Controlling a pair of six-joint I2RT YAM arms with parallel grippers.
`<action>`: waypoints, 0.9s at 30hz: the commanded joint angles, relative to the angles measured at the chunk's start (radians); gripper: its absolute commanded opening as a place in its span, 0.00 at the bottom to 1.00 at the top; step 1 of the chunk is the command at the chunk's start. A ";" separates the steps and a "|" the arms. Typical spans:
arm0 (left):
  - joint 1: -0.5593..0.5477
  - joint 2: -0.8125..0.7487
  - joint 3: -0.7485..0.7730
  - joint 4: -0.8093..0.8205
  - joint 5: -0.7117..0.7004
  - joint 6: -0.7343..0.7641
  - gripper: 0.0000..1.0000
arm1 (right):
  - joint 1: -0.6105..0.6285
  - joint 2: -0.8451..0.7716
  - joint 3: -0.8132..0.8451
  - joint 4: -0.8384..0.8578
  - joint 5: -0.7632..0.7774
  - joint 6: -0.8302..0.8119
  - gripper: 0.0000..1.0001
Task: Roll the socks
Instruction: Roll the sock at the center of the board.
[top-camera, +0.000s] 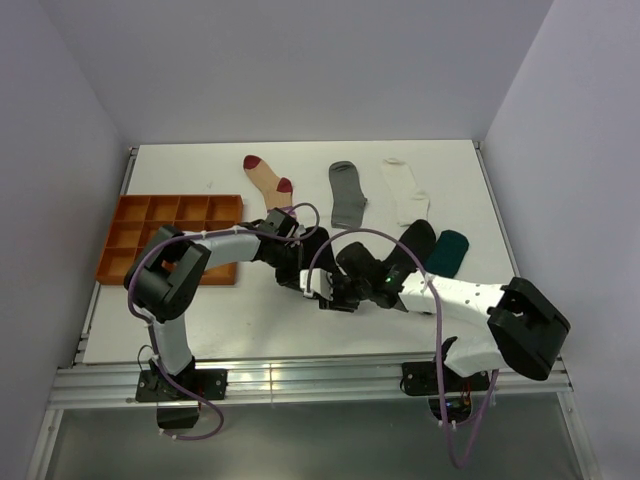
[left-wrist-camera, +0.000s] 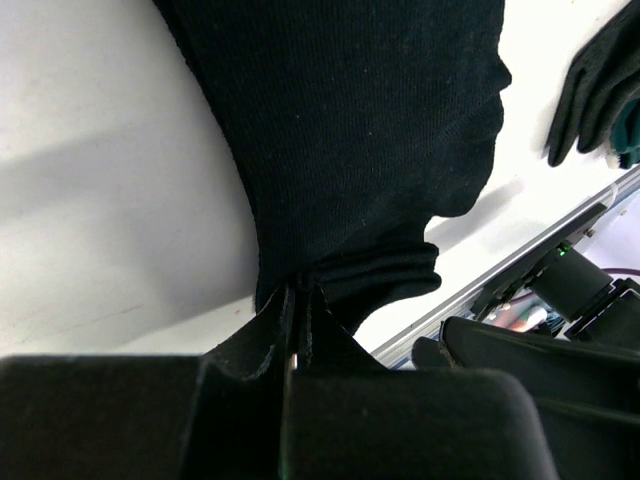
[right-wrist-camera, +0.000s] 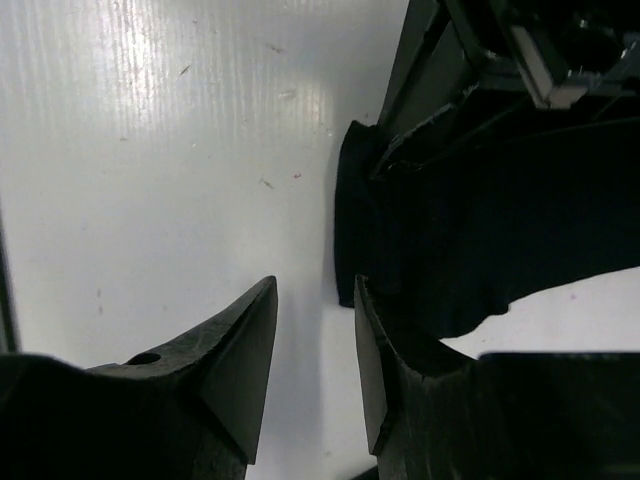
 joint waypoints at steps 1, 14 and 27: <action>-0.001 0.029 0.015 -0.091 -0.030 0.023 0.00 | 0.046 -0.008 -0.015 0.159 0.120 -0.038 0.45; 0.003 0.038 0.025 -0.108 -0.016 0.037 0.00 | 0.142 0.064 -0.023 0.216 0.218 -0.092 0.46; 0.011 0.037 0.035 -0.126 -0.007 0.058 0.00 | 0.170 0.148 0.004 0.191 0.280 -0.153 0.45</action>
